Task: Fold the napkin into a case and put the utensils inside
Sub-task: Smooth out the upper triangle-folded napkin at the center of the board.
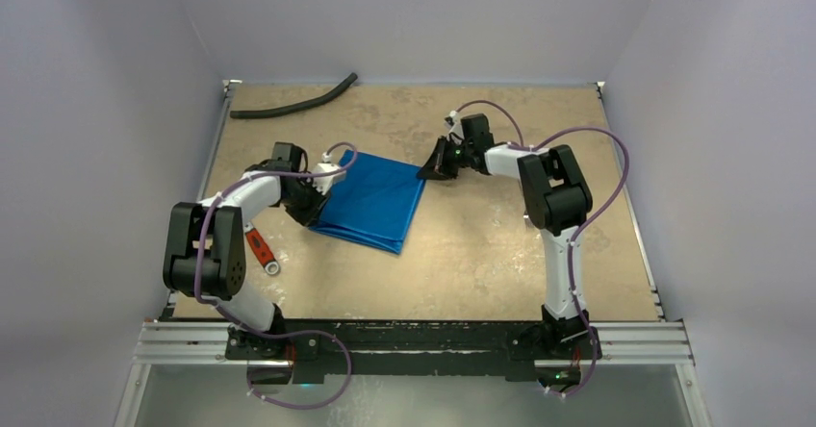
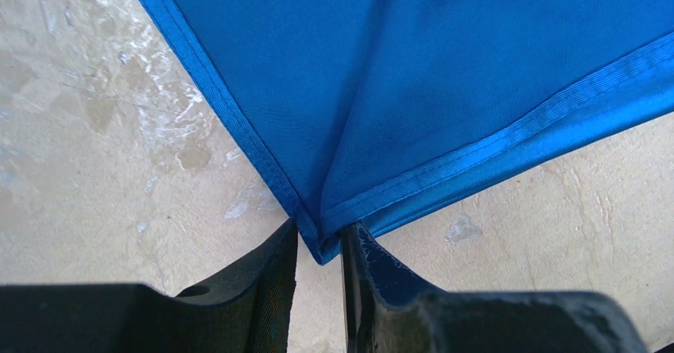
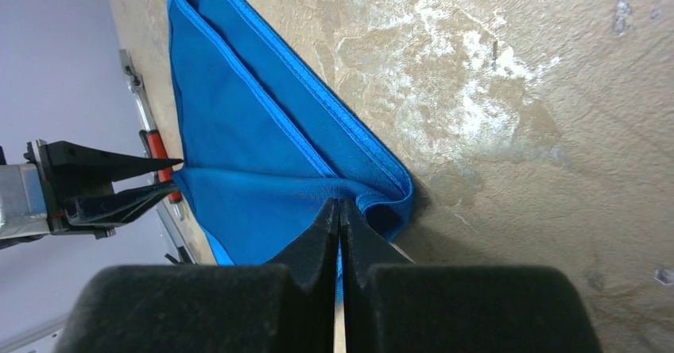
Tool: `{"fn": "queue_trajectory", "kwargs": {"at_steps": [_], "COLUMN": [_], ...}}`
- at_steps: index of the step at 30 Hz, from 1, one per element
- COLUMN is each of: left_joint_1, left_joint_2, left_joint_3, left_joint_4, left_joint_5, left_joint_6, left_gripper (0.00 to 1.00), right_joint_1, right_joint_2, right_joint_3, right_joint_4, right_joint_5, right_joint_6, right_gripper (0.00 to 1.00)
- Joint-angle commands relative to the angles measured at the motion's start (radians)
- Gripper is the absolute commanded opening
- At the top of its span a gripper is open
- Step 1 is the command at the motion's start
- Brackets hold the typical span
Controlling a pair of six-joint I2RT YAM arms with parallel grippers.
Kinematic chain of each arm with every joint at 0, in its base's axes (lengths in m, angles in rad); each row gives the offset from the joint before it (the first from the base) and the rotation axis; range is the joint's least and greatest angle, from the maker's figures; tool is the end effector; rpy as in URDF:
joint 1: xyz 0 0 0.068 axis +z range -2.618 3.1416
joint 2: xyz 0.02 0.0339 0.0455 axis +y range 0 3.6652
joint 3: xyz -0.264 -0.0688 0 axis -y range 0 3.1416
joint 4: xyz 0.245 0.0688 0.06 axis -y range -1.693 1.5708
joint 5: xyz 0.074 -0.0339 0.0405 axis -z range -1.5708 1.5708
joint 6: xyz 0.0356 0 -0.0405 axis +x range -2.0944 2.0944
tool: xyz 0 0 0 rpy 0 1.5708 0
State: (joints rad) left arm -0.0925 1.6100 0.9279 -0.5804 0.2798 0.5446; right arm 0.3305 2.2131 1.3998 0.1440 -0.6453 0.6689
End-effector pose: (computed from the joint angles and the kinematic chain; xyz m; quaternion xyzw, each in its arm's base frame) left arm 0.2890 -0.0367 0.1663 0.3268 0.9226 -0.1002 0.1791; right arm 0.4380 0.1729 0.1246 0.0076 0.8647 0.4485 0.2259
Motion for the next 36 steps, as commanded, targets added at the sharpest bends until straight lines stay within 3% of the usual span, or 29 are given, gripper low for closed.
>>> {"fn": "queue_trajectory", "kwargs": {"at_steps": [1, 6, 13, 21, 28, 36], "left_joint_1": [0.006, 0.005, 0.007, 0.007, 0.017, 0.016], "left_joint_2": [-0.035, -0.036, -0.070, -0.138, -0.152, -0.086], "left_joint_3": [-0.036, -0.030, 0.070, 0.110, 0.061, 0.017], "left_joint_4": [0.039, 0.006, -0.116, -0.296, -0.180, -0.112], "left_joint_5": [0.004, 0.057, 0.169, 0.198, 0.168, 0.180], "left_joint_6": [0.030, 0.029, 0.024, 0.153, 0.091, 0.172], "left_gripper": [0.24, 0.24, 0.25, 0.39, 0.41, 0.48], "right_joint_1": [-0.016, 0.025, 0.227, 0.398, 0.432, 0.436], "right_joint_2": [-0.007, -0.089, -0.190, -0.080, -0.018, -0.053], "right_joint_3": [0.037, 0.056, -0.064, -0.007, 0.040, -0.068], "right_joint_4": [-0.075, -0.109, -0.012, 0.077, 0.098, 0.116], "right_joint_5": [0.053, 0.112, 0.133, 0.101, 0.069, 0.076], "right_joint_6": [-0.053, -0.071, 0.033, 0.123, 0.143, 0.136], "right_gripper": [0.03, 0.12, 0.12, 0.11, 0.09, 0.07]}}
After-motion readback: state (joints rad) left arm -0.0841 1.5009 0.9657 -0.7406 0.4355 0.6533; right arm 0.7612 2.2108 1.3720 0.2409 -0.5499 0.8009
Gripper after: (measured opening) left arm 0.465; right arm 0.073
